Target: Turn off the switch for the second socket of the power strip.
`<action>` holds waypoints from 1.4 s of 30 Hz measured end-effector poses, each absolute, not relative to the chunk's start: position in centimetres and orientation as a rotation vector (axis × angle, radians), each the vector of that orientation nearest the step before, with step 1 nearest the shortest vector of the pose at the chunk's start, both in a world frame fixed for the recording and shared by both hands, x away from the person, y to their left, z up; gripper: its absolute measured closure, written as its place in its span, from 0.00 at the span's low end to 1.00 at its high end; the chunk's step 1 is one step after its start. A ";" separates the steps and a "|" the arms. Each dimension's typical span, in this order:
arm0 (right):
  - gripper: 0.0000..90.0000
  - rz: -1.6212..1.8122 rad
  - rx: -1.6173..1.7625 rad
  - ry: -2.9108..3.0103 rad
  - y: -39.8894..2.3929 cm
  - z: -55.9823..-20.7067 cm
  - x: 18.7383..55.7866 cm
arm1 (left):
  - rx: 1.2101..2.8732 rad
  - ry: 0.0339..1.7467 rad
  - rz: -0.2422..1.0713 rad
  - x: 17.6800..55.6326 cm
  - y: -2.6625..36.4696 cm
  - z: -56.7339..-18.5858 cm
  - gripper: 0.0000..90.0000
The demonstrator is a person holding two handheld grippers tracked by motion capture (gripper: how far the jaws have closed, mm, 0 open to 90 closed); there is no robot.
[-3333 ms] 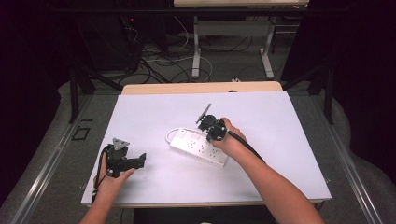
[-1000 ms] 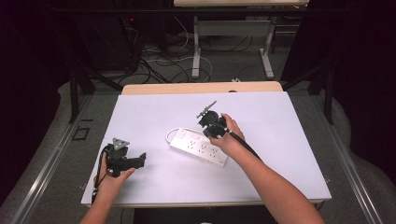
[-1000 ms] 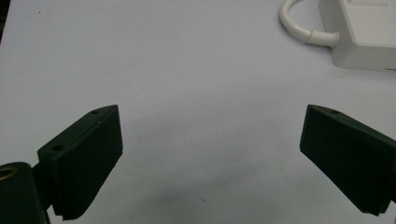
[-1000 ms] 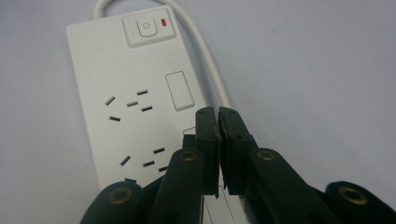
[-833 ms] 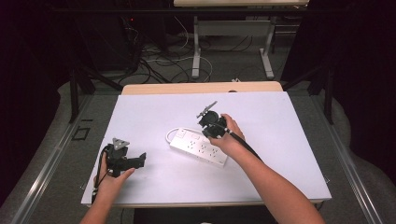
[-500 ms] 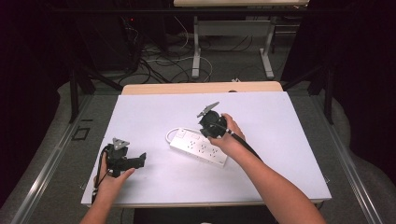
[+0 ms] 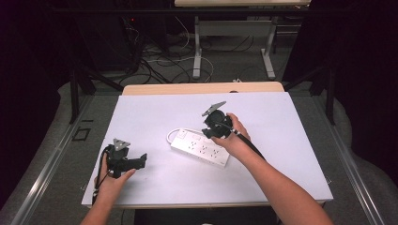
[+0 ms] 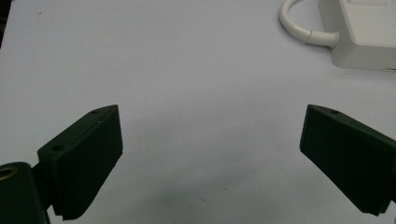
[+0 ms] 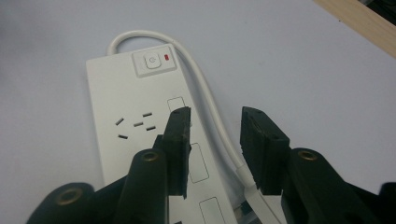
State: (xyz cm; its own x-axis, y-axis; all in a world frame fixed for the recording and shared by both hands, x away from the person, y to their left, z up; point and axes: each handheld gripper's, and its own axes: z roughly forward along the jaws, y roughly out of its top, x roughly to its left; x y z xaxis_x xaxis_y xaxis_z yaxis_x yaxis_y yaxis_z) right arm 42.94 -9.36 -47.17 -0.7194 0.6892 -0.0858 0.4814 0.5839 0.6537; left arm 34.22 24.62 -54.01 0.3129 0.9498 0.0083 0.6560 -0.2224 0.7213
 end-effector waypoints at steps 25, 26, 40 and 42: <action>0.40 1.001 0.986 2.357 -13.4 -45.8 40.8 | 1.970 1.417 0.616 34.2 24.5 -54.0 0.06; 0.38 1.001 0.985 2.351 -13.7 -45.8 40.7 | 1.970 1.417 0.616 34.2 24.6 -54.0 0.06; 0.15 1.024 1.030 2.232 -16.6 -45.3 38.9 | 1.968 1.425 0.609 34.2 24.5 -54.1 0.06; 0.08 1.024 1.037 2.210 -17.0 -45.4 38.7 | 1.968 1.422 0.611 34.2 24.5 -54.1 0.06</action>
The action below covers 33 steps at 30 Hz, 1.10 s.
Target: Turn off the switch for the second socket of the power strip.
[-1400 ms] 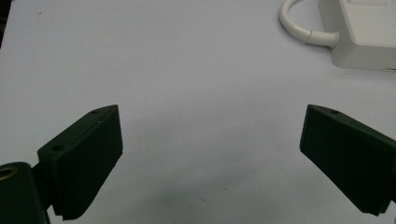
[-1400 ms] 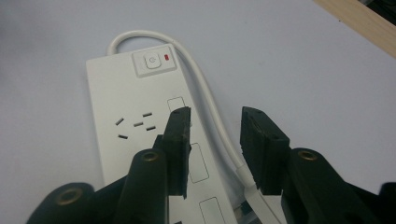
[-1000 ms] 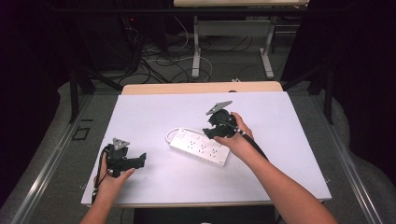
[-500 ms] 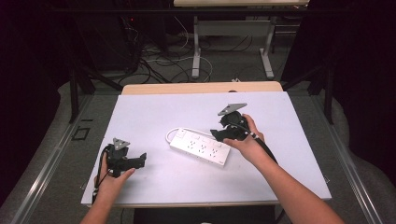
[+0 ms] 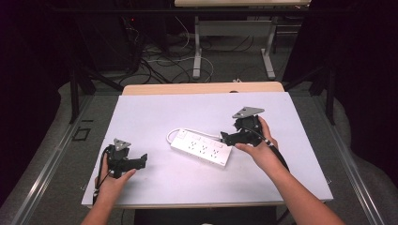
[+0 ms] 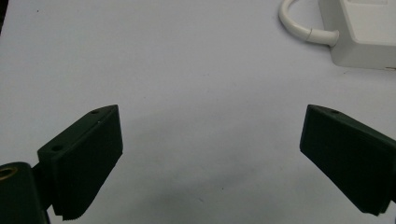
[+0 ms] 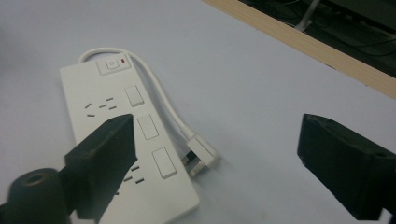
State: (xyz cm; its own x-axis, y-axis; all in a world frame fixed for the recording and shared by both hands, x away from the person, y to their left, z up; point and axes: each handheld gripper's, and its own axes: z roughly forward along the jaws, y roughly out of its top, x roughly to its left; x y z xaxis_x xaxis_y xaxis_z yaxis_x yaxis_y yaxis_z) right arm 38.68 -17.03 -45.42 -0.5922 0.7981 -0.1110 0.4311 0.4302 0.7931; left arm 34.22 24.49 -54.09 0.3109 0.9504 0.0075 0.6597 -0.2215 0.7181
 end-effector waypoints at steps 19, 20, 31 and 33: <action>0.00 1.071 1.178 2.054 -22.3 -46.4 36.8 | 1.973 1.424 0.609 34.2 24.5 -54.1 0.06; 0.00 1.074 1.190 2.042 -22.6 -46.5 36.7 | 1.971 1.423 0.610 34.2 24.4 -54.1 0.06; 0.00 1.080 1.305 1.954 -25.8 -48.6 35.7 | 1.972 1.426 0.608 34.2 24.4 -54.2 0.06; 0.00 1.071 1.323 1.945 -26.4 -49.0 35.6 | 1.972 1.424 0.612 34.2 24.5 -54.2 0.06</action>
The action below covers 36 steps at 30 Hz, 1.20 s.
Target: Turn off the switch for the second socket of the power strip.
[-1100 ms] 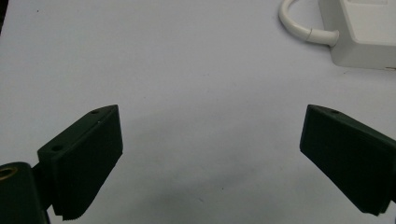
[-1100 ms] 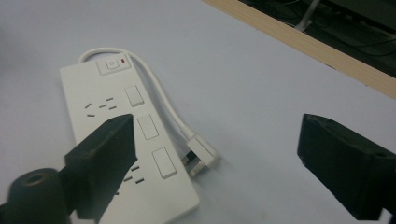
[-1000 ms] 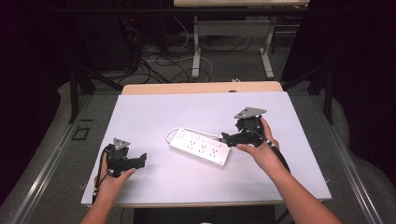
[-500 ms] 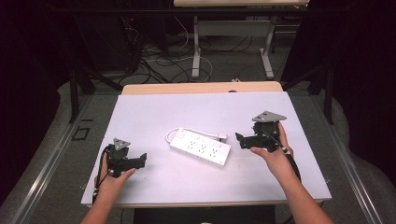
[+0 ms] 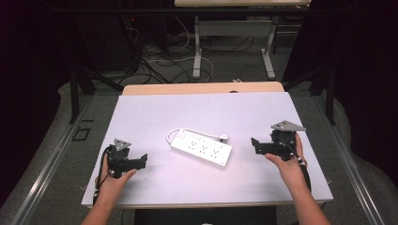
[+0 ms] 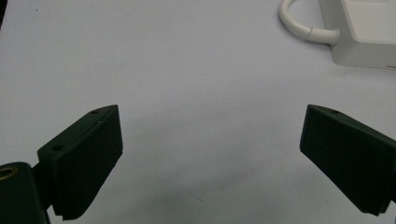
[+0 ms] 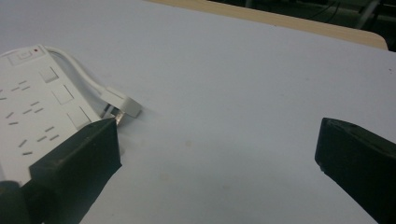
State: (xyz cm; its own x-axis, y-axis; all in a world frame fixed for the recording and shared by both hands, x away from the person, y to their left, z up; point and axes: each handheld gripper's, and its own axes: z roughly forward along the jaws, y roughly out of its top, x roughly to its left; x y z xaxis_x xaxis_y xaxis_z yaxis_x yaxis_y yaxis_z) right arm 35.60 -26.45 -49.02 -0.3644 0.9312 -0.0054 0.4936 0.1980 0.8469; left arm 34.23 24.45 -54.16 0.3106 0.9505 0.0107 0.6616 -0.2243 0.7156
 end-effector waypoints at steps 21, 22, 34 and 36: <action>0.07 1.036 1.424 1.843 -30.6 -52.4 35.6 | 1.976 1.423 0.613 34.3 24.5 -54.1 0.06; 0.07 1.036 1.431 1.836 -30.8 -52.5 35.6 | 1.977 1.422 0.613 34.3 24.6 -54.1 0.06; 0.08 1.002 1.513 1.805 -32.4 -54.3 35.8 | 1.975 1.416 0.610 34.4 24.5 -54.2 0.06; 0.08 0.999 1.521 1.806 -32.6 -54.5 35.9 | 1.978 1.413 0.610 34.3 24.5 -54.2 0.06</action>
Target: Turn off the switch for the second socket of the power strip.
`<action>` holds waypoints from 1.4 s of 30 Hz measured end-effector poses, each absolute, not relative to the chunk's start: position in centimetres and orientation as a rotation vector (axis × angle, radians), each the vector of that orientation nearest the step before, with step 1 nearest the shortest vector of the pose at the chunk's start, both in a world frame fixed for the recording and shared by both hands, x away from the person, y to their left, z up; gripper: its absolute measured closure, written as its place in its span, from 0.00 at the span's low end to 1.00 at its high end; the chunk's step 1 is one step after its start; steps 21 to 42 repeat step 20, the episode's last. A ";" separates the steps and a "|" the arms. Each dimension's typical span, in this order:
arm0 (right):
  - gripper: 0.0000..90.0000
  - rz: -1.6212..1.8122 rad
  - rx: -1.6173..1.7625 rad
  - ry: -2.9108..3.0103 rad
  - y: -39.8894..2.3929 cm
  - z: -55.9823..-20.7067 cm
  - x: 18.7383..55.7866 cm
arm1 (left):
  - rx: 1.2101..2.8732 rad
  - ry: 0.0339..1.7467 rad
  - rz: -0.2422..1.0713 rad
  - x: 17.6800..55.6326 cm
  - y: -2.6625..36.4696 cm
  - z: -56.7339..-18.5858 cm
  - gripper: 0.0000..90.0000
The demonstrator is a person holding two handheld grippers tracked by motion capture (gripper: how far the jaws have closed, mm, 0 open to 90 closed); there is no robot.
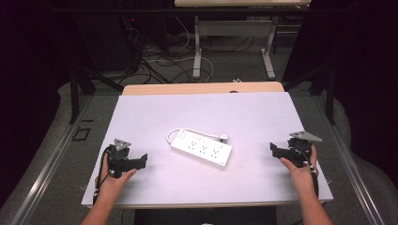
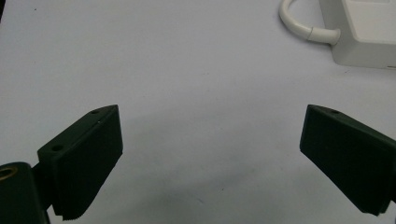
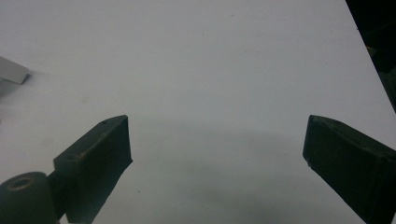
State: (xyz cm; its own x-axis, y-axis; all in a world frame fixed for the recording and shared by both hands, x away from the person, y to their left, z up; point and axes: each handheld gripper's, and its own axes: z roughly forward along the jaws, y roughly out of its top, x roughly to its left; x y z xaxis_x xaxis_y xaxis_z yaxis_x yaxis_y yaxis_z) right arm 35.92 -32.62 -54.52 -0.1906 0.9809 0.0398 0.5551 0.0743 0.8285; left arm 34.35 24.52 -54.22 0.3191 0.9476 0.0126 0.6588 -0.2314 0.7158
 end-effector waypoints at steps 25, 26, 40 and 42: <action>0.09 0.994 1.567 1.796 -33.0 -55.0 36.0 | 1.978 1.419 0.610 34.4 24.6 -54.2 0.06; 0.09 0.994 1.567 1.796 -33.0 -55.0 36.0 | 1.978 1.419 0.610 34.4 24.6 -54.2 0.06; 0.09 0.994 1.567 1.796 -33.0 -55.0 36.0 | 1.978 1.419 0.610 34.4 24.6 -54.2 0.06; 0.09 0.994 1.567 1.796 -33.0 -55.0 36.0 | 1.978 1.419 0.610 34.4 24.6 -54.2 0.06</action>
